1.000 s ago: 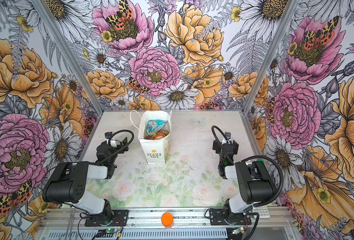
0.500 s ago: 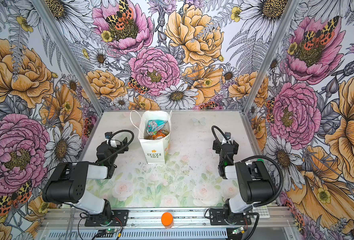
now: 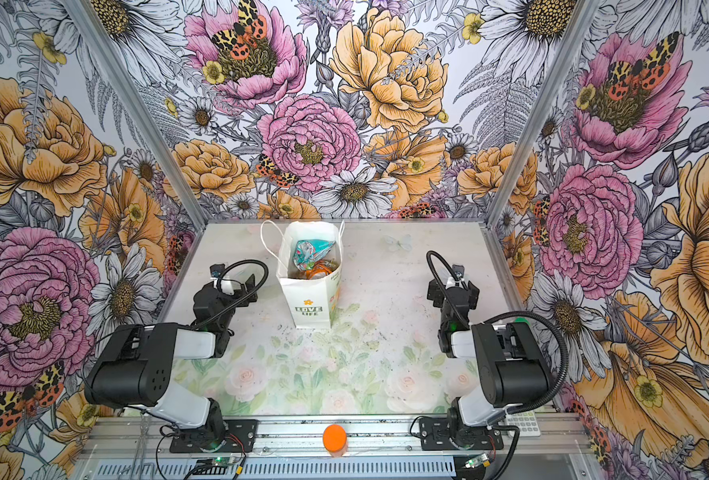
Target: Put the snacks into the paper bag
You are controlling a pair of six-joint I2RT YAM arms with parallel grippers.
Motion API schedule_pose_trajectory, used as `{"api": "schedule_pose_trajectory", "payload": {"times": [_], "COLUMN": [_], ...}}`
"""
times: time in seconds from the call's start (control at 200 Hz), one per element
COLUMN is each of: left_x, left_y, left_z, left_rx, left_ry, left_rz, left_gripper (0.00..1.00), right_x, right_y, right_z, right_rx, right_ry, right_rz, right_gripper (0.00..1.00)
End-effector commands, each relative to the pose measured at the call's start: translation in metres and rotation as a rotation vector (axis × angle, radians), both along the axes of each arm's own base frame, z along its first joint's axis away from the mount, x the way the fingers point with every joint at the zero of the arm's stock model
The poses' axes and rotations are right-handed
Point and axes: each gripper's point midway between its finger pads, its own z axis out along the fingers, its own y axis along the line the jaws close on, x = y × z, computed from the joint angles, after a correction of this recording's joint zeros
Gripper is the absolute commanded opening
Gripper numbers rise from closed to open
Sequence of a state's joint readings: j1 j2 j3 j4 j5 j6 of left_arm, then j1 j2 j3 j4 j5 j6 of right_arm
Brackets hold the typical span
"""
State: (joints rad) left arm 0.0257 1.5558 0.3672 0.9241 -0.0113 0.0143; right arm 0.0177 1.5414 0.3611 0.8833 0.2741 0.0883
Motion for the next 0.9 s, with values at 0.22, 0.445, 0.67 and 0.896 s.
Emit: {"api": "schedule_pose_trajectory", "payload": {"times": [0.22, 0.445, 0.67, 0.896], "left_x": [0.0041, 0.0038, 0.0042, 0.0041], "left_y": [-0.0008, -0.001, -0.001, 0.0007], "left_z": [0.0098, 0.0095, 0.0097, 0.0095], "left_rx": [-0.003, -0.004, -0.005, -0.011], "left_ry": [-0.032, -0.031, -0.032, -0.03], "left_rz": [-0.008, -0.008, -0.008, -0.009], "left_gripper": [0.99, 0.98, 0.99, 0.99], "right_x": [0.0062, 0.0064, 0.0059, 0.0057], "right_y": [0.0, 0.0001, 0.0, -0.0001], "right_z": [0.0101, 0.0103, 0.0111, 0.0107], "right_rx": [0.018, 0.018, 0.018, 0.018], "right_ry": [-0.033, -0.034, -0.037, -0.037], "right_rz": [0.007, 0.007, 0.007, 0.007], "right_gripper": [1.0, 1.0, 1.0, 1.0]}}
